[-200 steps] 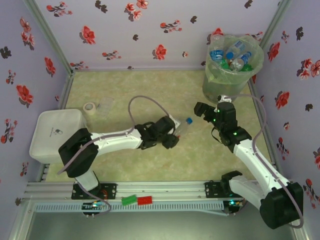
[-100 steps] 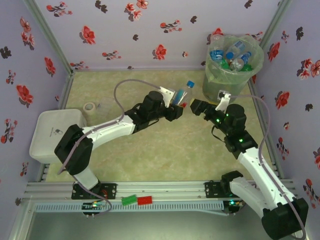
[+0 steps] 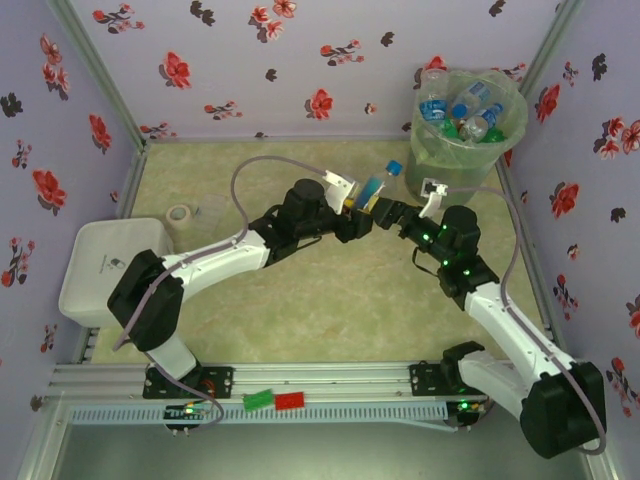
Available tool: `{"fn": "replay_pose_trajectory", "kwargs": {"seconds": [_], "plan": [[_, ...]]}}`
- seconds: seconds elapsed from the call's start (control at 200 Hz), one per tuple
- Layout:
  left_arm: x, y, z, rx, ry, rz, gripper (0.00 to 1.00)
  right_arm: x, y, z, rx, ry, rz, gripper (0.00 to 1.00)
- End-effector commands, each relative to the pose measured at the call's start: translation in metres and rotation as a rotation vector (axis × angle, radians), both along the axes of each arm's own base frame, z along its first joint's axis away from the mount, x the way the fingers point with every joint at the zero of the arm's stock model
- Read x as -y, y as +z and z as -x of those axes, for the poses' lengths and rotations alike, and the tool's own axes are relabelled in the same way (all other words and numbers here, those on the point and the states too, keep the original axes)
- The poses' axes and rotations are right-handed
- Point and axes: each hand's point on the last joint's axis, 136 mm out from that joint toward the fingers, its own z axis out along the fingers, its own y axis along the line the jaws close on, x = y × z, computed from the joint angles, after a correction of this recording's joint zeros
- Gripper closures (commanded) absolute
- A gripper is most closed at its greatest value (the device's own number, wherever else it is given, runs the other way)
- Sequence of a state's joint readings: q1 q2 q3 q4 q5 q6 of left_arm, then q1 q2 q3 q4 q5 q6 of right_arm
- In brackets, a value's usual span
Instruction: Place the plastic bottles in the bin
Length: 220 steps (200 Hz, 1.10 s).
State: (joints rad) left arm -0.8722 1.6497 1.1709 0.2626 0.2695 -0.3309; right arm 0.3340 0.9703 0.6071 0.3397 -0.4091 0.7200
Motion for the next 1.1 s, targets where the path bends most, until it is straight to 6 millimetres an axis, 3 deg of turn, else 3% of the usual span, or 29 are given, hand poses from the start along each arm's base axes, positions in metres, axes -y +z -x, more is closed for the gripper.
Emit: {"fn": "replay_pose_trajectory", "kwargs": {"seconds": [0.0, 0.08, 0.22, 0.445, 0.535, 0.59, 0.645, 0.87, 0.985, 1.095], "plan": [[0.005, 0.025, 0.018, 0.061, -0.064, 0.075, 0.50, -0.003, 0.004, -0.004, 0.020, 0.003, -0.017, 0.07], [0.005, 0.025, 0.023, 0.067, -0.086, 0.089, 0.50, -0.006, 0.004, -0.008, 0.010, 0.006, -0.026, 0.12], [0.006, 0.023, 0.027, 0.058, -0.105, 0.091, 0.49, -0.009, 0.005, -0.015, 0.007, 0.011, -0.050, 0.28], [0.005, 0.018, 0.024, 0.056, -0.088, 0.085, 0.37, -0.010, -0.006, -0.022, -0.045, 0.002, -0.035, 0.48], [0.004, 0.018, 0.023, 0.056, -0.076, 0.097, 0.25, -0.011, -0.009, -0.023, -0.057, 0.002, -0.040, 0.52], [0.002, 0.018, 0.022, 0.056, -0.064, 0.101, 0.12, -0.008, -0.013, -0.024, -0.071, -0.014, -0.030, 0.53], [-0.001, 0.017, 0.021, 0.056, -0.050, 0.103, 0.00, -0.004, -0.016, -0.024, -0.078, -0.041, -0.006, 0.54], [-0.023, 0.008, 0.012, 0.034, 0.028, 0.095, 0.00, 0.028, -0.013, -0.020, -0.074, -0.167, 0.189, 0.54], [-0.045, -0.001, -0.011, 0.038, 0.153, 0.078, 0.00, 0.048, -0.001, -0.024, -0.042, -0.215, 0.293, 0.53], [-0.067, -0.004, -0.040, -0.002, 0.265, 0.112, 0.00, 0.069, 0.027, -0.038, -0.037, -0.266, 0.339, 0.56]]}}
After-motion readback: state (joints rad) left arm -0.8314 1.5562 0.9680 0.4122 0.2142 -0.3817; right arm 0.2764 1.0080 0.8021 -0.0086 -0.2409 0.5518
